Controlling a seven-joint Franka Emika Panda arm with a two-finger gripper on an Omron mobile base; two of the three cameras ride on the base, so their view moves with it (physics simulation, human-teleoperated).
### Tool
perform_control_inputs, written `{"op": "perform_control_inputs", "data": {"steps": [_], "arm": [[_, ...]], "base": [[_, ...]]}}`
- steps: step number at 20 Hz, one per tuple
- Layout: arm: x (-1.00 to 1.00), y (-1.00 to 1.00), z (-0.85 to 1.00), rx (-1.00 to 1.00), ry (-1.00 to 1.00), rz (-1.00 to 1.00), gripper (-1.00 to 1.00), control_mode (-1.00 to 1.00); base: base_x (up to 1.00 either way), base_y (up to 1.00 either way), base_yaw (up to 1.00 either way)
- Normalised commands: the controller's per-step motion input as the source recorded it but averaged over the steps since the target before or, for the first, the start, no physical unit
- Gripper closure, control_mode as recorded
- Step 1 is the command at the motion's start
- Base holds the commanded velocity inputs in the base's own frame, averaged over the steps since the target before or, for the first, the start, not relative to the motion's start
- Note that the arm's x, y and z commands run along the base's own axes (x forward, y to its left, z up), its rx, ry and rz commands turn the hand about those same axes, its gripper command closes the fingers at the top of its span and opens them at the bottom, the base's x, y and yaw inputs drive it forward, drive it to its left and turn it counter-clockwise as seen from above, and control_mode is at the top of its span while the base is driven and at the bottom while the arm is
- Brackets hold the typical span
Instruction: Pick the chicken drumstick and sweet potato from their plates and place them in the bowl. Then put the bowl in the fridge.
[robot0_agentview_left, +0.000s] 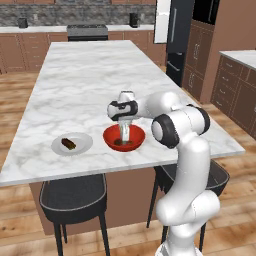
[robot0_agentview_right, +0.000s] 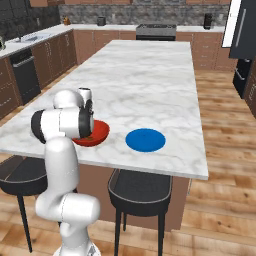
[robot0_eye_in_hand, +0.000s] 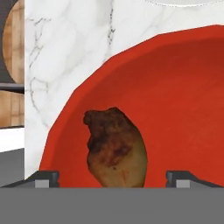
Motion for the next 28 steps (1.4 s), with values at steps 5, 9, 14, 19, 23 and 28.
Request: {"op": "perform_control_inputs", "data": {"steps": [5,9,14,19,23,28], "arm": [[-0.09,0.07,0.49,0.0,0.01,0.03,-1.0,-1.0],[-0.38,0.43,0.2,0.0,0.01,-0.19,-1.0,-1.0],[-0.39,0.42,0.11,0.0,-0.02,-0.4,-1.0,-1.0],[-0.2,0.46,0.06,-0.01,-0.07,-0.45,-1.0,-1.0],[-0.01,0.59,0.01,-0.09,-0.16,-0.36,-1.0,-1.0],[0.0,0.66,0.08,-0.13,-0.14,-0.29,-1.0,-1.0]], "base": [[0.0,0.0,0.0],[0.0,0.0,0.0],[0.0,0.0,0.0],[0.0,0.0,0.0],[0.0,0.0,0.0],[0.0,0.0,0.0]]}}
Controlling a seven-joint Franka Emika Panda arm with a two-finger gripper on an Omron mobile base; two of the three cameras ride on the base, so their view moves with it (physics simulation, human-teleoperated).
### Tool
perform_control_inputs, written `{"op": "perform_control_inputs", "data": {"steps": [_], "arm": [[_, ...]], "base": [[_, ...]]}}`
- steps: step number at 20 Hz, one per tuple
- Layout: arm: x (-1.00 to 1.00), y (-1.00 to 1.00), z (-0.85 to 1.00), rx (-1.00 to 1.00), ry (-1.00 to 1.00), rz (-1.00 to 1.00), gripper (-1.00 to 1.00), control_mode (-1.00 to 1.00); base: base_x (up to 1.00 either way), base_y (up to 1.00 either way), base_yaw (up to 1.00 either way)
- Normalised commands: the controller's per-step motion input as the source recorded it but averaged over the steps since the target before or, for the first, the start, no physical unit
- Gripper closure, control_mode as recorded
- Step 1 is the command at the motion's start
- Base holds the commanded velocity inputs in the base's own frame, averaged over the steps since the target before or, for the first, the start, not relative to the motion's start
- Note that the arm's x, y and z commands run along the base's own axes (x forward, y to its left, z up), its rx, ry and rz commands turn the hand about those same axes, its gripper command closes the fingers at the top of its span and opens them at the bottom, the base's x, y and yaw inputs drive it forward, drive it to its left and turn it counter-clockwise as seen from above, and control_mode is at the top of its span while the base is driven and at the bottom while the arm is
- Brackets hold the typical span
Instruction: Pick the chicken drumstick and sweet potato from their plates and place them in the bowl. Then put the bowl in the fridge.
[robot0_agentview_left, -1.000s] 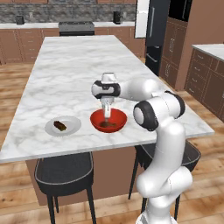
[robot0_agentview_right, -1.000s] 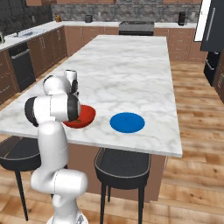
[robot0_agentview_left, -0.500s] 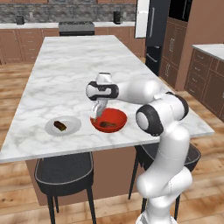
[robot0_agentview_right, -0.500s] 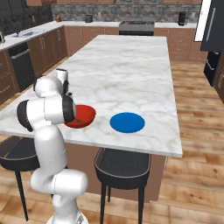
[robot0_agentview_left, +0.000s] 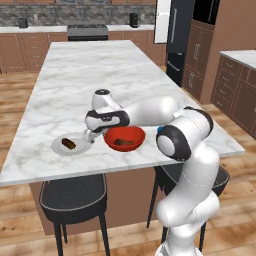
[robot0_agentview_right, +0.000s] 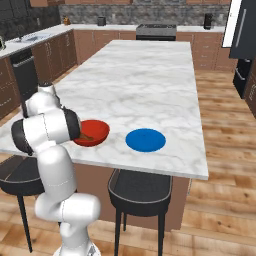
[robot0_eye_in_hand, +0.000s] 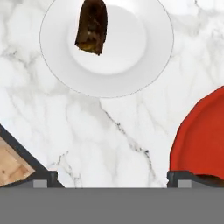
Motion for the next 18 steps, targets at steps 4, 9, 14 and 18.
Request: {"op": "perform_control_inputs", "data": {"steps": [4,9,14,18], "arm": [[0.02,0.63,0.02,-0.12,-0.04,-0.32,-1.0,-1.0],[0.24,0.56,0.0,-0.07,-0.01,-0.39,-1.0,-1.0],[0.22,0.43,0.0,0.0,0.03,-0.33,-1.0,-1.0],[0.19,0.1,0.0,0.04,0.1,-0.12,-1.0,-1.0]], "base": [[0.0,0.0,0.0],[0.0,0.0,0.0],[0.0,0.0,0.0],[0.0,0.0,0.0]]}}
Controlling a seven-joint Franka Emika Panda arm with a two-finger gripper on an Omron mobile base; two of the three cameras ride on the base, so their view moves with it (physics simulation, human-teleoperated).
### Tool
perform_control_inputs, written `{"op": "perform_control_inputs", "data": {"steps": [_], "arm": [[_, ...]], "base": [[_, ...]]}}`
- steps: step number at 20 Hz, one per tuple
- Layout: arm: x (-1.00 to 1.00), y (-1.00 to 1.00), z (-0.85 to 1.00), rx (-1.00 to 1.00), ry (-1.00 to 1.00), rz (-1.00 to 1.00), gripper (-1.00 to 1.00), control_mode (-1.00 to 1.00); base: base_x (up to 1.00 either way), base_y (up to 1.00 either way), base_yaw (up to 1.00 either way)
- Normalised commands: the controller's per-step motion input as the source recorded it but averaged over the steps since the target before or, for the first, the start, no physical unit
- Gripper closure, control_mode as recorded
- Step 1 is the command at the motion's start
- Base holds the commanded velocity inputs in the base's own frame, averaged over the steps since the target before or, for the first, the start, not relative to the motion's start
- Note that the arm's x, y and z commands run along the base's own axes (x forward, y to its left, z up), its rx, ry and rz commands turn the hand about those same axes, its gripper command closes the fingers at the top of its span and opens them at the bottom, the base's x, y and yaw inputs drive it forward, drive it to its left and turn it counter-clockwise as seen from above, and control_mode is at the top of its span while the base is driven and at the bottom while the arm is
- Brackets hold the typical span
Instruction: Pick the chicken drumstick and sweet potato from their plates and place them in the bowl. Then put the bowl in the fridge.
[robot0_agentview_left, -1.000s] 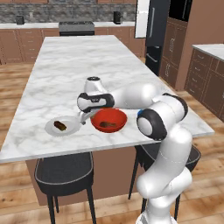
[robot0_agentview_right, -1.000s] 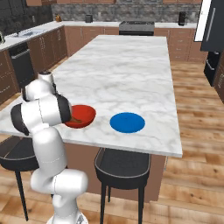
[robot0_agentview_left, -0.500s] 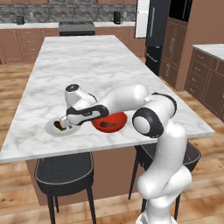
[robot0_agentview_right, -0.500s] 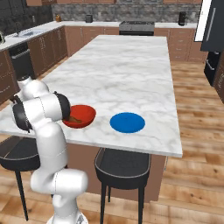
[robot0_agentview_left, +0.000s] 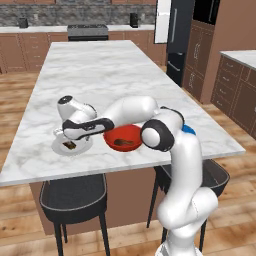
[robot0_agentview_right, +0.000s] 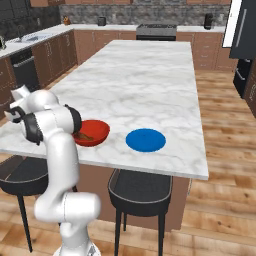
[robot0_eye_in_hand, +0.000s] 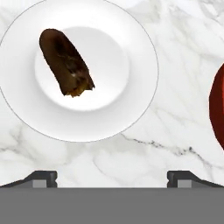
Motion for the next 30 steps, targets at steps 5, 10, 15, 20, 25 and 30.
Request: {"op": "perform_control_inputs", "data": {"steps": [5,10,15,20,25,30], "arm": [[0.34,0.02,-0.05,0.11,0.09,0.05,-1.0,-1.0],[0.18,0.0,-0.19,0.07,0.07,0.2,-1.0,-1.0],[0.03,0.0,-0.26,0.0,0.0,0.13,-1.0,-1.0],[0.12,0.07,-0.25,0.01,-0.01,0.05,-1.0,-1.0],[0.17,0.11,-0.21,0.08,-0.06,0.01,-1.0,-1.0],[0.2,0.11,-0.18,0.06,-0.07,0.02,-1.0,-1.0]], "base": [[0.0,0.0,0.0],[0.0,0.0,0.0],[0.0,0.0,0.0],[0.0,0.0,0.0],[0.0,0.0,0.0],[0.0,0.0,0.0]]}}
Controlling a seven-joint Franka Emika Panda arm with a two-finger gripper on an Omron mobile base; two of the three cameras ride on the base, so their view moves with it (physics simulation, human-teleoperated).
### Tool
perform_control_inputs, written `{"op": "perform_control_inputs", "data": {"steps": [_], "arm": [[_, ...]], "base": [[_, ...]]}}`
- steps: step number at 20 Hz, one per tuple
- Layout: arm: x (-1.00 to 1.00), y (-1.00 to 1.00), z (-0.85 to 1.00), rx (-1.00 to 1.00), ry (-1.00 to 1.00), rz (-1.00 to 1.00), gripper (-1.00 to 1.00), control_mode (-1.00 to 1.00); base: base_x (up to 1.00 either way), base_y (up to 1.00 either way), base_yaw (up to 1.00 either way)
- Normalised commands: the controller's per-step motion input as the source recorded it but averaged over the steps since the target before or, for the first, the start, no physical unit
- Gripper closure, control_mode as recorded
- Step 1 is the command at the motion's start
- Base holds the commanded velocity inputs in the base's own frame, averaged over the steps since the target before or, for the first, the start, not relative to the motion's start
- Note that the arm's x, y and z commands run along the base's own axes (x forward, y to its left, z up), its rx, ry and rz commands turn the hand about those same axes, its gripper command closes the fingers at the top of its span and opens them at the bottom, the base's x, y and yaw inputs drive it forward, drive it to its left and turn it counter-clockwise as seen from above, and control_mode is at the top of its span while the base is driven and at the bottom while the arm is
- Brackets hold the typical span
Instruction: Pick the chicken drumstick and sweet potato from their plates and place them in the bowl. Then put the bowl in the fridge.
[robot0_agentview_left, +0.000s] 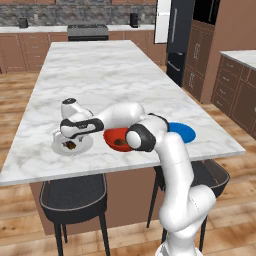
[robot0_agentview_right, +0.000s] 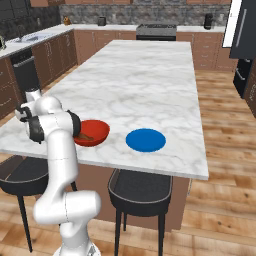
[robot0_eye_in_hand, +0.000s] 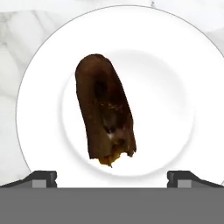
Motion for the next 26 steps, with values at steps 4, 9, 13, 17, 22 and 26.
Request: {"op": "perform_control_inputs", "data": {"steps": [4,9,13,17,22,26], "arm": [[0.26,0.08,-0.15,0.0,-0.03,0.0,-1.0,-1.0],[0.28,0.11,-0.12,0.01,0.0,0.0,-1.0,-1.0],[0.17,0.11,-0.12,0.03,0.0,0.0,-1.0,-1.0],[0.03,0.08,-0.13,0.01,0.0,0.0,-1.0,-1.0],[0.02,0.06,-0.1,0.0,0.0,0.0,1.0,-1.0],[0.0,0.0,-0.04,0.0,0.0,0.0,1.0,-1.0]], "base": [[0.0,0.0,0.0],[0.0,0.0,0.0],[0.0,0.0,0.0],[0.0,0.0,0.0],[0.0,0.0,0.0],[0.0,0.0,0.0]]}}
